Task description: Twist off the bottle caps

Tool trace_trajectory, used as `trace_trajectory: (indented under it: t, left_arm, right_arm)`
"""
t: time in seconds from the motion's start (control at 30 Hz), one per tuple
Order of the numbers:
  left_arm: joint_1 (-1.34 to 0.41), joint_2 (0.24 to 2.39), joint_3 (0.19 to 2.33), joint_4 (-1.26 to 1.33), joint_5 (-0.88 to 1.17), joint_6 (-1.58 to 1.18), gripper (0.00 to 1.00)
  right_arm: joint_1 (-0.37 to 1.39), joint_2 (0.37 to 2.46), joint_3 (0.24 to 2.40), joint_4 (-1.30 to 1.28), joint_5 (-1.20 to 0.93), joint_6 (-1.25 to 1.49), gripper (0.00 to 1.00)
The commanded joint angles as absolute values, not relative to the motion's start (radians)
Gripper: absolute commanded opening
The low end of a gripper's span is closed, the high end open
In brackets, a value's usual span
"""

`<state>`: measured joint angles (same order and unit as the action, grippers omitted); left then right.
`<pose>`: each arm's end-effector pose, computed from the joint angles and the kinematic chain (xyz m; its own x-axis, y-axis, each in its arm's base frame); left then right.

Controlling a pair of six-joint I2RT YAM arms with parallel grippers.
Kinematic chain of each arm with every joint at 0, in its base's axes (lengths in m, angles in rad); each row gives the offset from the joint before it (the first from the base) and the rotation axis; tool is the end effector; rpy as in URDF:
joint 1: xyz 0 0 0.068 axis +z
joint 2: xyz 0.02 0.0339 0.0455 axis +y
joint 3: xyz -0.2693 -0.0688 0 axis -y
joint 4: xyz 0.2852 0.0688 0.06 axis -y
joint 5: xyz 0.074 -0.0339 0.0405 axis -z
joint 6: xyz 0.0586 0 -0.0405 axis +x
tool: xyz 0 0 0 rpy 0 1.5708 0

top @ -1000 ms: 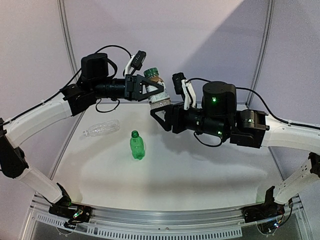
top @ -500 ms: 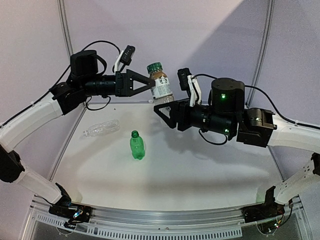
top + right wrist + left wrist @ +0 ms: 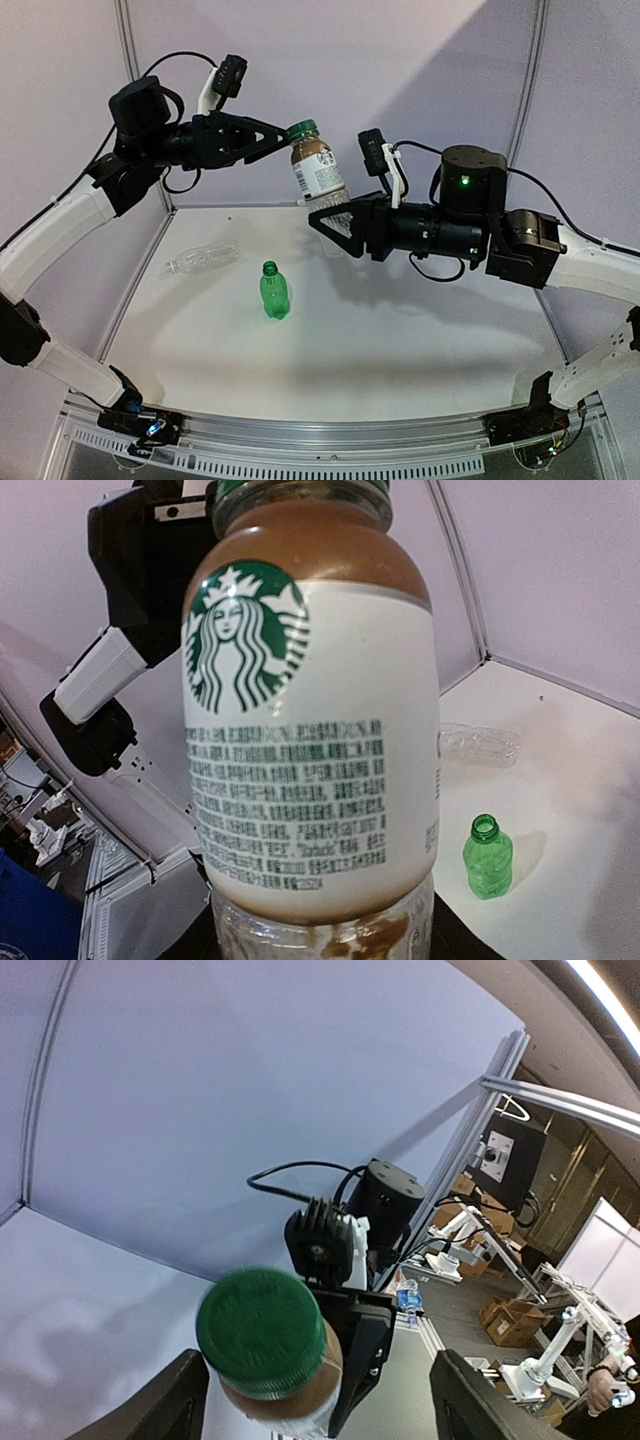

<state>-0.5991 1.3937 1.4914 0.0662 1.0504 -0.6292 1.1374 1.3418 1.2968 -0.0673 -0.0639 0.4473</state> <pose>0.2623 -0.2406 0.4830 -0.4721 -0.0320 -0.8810 0.8775 -0.1124 -0.4662 0.1554 0.3447 0.4080 -0.4457 0.0647 -0.8928 -0.8203 0.3699 0.4363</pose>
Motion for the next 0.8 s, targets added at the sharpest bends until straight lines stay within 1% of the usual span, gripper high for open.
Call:
trace_trajectory:
  t: [0.0, 0.07, 0.13, 0.3, 0.47, 0.5, 0.63, 0.77]
  left_arm:
    - [-0.597, 1.43, 1.523, 0.122, 1.075, -0.676, 0.77]
    - [-0.597, 1.439, 1.526, 0.113, 1.063, -0.68, 0.75]
    - [-0.597, 1.445, 1.526, 0.104, 1.046, -0.683, 0.71]
    - [-0.597, 1.448, 1.521, 0.101, 1.031, -0.684, 0.54]
    - [-0.597, 1.449, 1.508, 0.089, 1.022, -0.68, 0.24]
    - [-0.597, 1.448, 1.505, 0.082, 1.017, -0.678, 0.2]
    - [-0.6, 1.447, 1.489, 0.049, 0.99, -0.667, 0.15]
    - [-0.606, 1.459, 1.489, -0.058, 0.929, -0.645, 0.13]
  right_arm:
    - [1.133, 1.367, 1.332, -0.09, -0.171, 0.449, 0.27]
    - [1.132, 1.374, 1.336, -0.085, -0.183, 0.448, 0.27]
    - [1.132, 1.377, 1.339, -0.083, -0.188, 0.45, 0.27]
    - [1.132, 1.384, 1.339, -0.081, -0.195, 0.457, 0.26]
    - [1.132, 1.387, 1.339, -0.082, -0.195, 0.461, 0.26]
    - [1.132, 1.388, 1.34, -0.083, -0.192, 0.461, 0.26]
    - [1.133, 1.386, 1.357, -0.118, -0.134, 0.448, 0.26]
    - [1.133, 1.433, 1.451, -0.28, 0.081, 0.388, 0.27]
